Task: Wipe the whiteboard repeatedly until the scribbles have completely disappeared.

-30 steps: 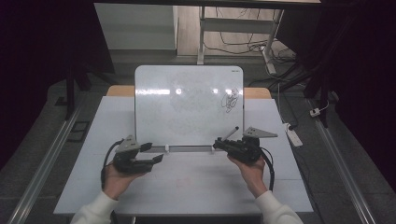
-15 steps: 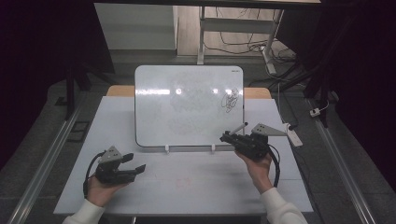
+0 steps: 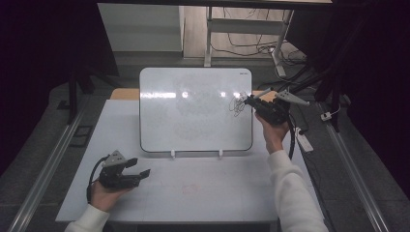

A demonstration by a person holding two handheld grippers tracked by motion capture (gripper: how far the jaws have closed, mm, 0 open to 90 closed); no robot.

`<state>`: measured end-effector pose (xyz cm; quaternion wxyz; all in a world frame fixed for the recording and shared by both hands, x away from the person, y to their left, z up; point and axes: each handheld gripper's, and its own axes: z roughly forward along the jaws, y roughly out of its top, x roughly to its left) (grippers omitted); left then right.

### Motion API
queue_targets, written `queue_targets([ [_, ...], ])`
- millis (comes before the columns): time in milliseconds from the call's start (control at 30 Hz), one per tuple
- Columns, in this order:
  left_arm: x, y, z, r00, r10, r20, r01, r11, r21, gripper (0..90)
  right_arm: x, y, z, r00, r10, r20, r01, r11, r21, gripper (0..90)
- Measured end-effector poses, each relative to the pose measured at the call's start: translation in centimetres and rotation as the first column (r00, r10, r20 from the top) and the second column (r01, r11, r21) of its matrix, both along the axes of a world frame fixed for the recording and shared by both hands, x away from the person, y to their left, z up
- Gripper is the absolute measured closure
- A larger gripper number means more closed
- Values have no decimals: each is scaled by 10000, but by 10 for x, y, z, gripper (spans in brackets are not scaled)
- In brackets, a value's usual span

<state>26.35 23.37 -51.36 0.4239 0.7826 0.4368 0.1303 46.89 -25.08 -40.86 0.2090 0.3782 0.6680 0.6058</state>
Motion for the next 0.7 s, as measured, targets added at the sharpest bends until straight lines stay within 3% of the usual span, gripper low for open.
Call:
queue_targets([
  [167, 2, 3, -2, 9999, 143, -23, -143, 9999, -48, 300, 30, -3, 3, 9987, -514, 54, 513, 9986, 129, 774],
  [267, 2, 4, -2, 9999, 133, -13, -133, 9999, -32, 300, 37, -2, 4, 9980, -632, 17, 631, 9979, 166, 775],
  [367, 2, 4, -2, 9999, 148, -1, -148, 9999, -33, 300, 42, 6, -1, 9993, -357, 78, 360, 9990, -277, 775],
  [500, 2, 4, -1, 9999, 160, 10, -160, 9999, -60, 300, 39, 15, -8, 9994, 301, -168, -305, 9993, -232, 775],
  [567, 1, 3, -1, 9999, 150, 17, -150, 9999, -30, 300, 37, 19, -7, 9987, 517, 51, -510, 9947, -895, 775],
  [633, 1, 3, -1, 9999, 149, 32, -149, 9999, -13, 300, 38, 15, -5, 9995, 246, 207, -228, 9963, -832, 775],
  [667, 1, 3, -1, 9999, 151, 37, -151, 9999, -16, 300, 41, 10, -3, 9996, -98, 262, 112, 9984, -557, 775],
  [700, 1, 3, -1, 9999, 155, 43, -155, 9999, -19, 300, 44, 2, -4, 9993, -347, 160, 346, 9993, 104, 776],
])
